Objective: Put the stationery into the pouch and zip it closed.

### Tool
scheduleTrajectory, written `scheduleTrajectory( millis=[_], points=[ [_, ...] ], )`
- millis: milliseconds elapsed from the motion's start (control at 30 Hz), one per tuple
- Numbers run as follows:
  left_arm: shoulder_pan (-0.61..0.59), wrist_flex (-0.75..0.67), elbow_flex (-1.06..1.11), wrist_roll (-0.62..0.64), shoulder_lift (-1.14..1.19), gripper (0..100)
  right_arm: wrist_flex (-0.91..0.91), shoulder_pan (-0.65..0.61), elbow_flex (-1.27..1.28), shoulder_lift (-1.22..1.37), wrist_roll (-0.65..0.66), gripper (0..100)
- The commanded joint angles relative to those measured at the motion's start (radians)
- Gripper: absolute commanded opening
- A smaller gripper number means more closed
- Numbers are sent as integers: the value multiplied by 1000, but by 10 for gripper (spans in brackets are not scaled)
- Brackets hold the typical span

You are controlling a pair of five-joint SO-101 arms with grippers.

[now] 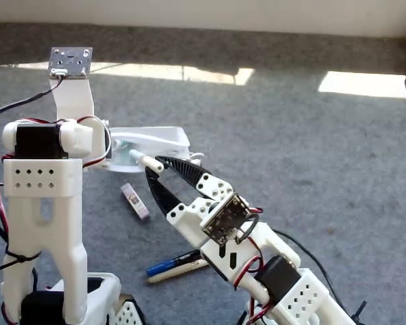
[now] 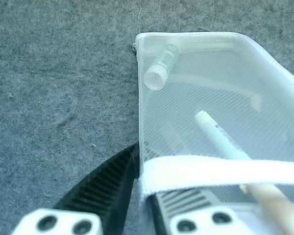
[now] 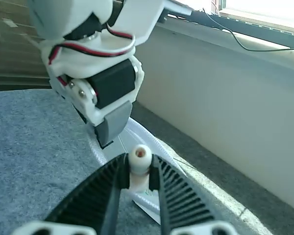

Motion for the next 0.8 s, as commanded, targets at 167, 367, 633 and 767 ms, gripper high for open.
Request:
scheduleTrajectory(
  millis=[167, 367, 633, 767],
  points=[
    [-10, -17, 2, 5, -15, 8, 4, -7, -22, 13, 14, 10],
    [-10, -17, 2, 5, -15, 8, 5, -5, -22, 13, 15, 19],
    [-10, -18, 12, 5, -16, 8, 130, -7, -97, 12, 9, 102],
    [-12, -18, 12, 5, -16, 8, 196, -10, -140, 10, 9, 102]
  ],
)
